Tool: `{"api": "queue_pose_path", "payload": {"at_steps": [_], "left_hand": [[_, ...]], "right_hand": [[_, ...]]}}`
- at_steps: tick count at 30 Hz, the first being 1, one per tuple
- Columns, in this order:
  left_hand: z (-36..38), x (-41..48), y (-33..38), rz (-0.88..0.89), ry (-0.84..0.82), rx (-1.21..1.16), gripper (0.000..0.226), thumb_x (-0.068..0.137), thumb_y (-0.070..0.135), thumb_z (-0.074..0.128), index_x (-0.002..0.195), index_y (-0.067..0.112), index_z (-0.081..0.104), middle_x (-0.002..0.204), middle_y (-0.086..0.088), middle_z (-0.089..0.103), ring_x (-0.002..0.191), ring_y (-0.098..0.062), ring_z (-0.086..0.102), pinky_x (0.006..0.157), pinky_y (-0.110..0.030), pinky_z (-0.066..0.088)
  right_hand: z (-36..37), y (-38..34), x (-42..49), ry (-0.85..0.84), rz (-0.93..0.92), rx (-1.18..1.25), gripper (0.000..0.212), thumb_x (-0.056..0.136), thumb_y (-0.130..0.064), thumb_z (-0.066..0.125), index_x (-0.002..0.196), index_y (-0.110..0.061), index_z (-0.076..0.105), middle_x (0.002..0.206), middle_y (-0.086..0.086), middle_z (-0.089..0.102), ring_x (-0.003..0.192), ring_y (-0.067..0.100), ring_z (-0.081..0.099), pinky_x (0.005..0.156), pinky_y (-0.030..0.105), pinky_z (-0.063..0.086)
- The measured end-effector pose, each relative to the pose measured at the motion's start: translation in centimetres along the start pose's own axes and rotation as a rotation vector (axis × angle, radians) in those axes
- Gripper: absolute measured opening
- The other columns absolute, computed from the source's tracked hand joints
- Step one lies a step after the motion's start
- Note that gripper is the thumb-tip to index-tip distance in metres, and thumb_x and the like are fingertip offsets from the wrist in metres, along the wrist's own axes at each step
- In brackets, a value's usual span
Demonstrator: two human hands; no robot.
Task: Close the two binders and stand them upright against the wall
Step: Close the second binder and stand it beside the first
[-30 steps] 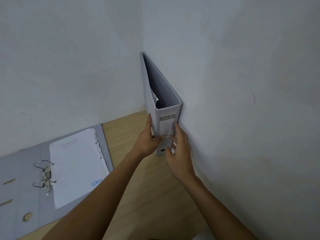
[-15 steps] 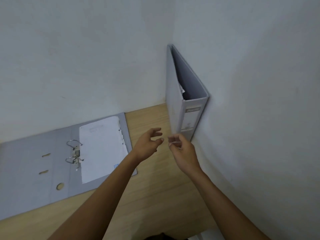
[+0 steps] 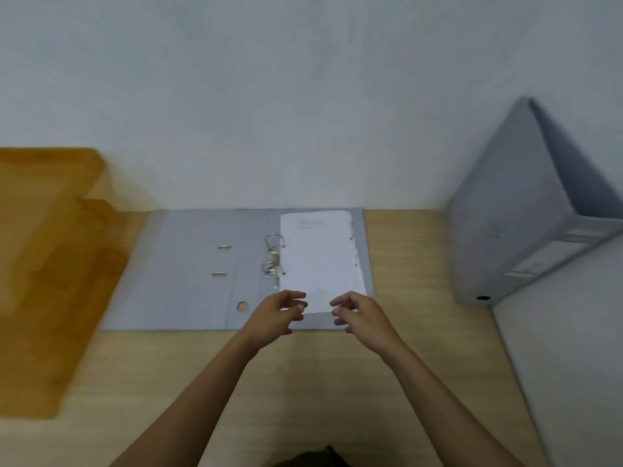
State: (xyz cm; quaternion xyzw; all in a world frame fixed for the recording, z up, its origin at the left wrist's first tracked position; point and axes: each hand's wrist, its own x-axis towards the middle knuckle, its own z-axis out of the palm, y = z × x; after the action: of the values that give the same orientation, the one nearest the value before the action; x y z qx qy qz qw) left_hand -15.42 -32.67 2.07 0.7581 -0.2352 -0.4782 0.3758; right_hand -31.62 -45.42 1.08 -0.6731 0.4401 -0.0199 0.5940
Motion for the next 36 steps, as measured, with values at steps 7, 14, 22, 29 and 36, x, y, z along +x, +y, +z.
{"api": "queue_pose_path", "payload": {"at_steps": [7, 14, 22, 29, 36], "left_hand": [[-10.2, -2.3, -6.6, -0.096, 0.103, -0.092, 0.026, 0.099, 0.024, 0.055, 0.125, 0.025, 0.060, 0.122, 0.002, 0.068, 0.108, -0.016, 0.068, 0.087, -0.036, 0.056], [-17.3, -4.1, -12.2, -0.194, 0.199, -0.138, 0.029, 0.098, 0.024, 0.055, 0.127, 0.022, 0.060, 0.123, 0.001, 0.067, 0.112, -0.019, 0.066, 0.087, -0.037, 0.055], [-20.6, -4.3, -15.1, -0.229, 0.256, -0.072, 0.032, 0.098, 0.026, 0.055, 0.129, 0.024, 0.060, 0.125, 0.002, 0.065, 0.110, -0.016, 0.064, 0.076, -0.027, 0.056], [-23.2, -5.8, -17.8, -0.258, 0.290, -0.013, 0.031, 0.100, 0.025, 0.053, 0.131, 0.025, 0.058, 0.131, 0.001, 0.062, 0.112, -0.017, 0.062, 0.076, -0.025, 0.055], [-22.9, -5.2, -19.8, -0.254, 0.388, 0.051, 0.052, 0.097, 0.019, 0.057, 0.147, 0.019, 0.040, 0.149, -0.005, 0.048, 0.125, -0.026, 0.057, 0.094, -0.036, 0.052]], "right_hand": [[10.4, -3.8, 2.6, -0.130, 0.025, -0.062, 0.016, 0.098, -0.018, 0.057, 0.107, -0.018, 0.070, 0.105, 0.002, 0.071, 0.094, 0.015, 0.074, 0.090, 0.040, 0.058], [20.0, -5.6, 6.9, -0.260, -0.049, -0.287, 0.017, 0.096, -0.016, 0.057, 0.106, -0.021, 0.069, 0.121, 0.003, 0.068, 0.111, 0.019, 0.065, 0.090, 0.030, 0.050], [26.2, -9.0, 15.2, -0.303, -0.303, -0.765, 0.064, 0.098, -0.023, 0.056, 0.157, -0.016, 0.031, 0.172, 0.001, 0.008, 0.158, 0.030, 0.005, 0.126, 0.045, 0.017], [27.8, -8.4, 19.3, -0.365, -0.138, -1.146, 0.100, 0.087, -0.075, 0.047, 0.158, -0.043, -0.016, 0.165, -0.006, -0.034, 0.151, 0.037, -0.032, 0.114, 0.078, -0.002], [26.3, -5.3, 15.8, -0.424, -0.195, -1.175, 0.100, 0.087, -0.074, 0.047, 0.156, -0.045, -0.020, 0.164, -0.008, -0.036, 0.150, 0.035, -0.035, 0.113, 0.079, -0.004]]}}
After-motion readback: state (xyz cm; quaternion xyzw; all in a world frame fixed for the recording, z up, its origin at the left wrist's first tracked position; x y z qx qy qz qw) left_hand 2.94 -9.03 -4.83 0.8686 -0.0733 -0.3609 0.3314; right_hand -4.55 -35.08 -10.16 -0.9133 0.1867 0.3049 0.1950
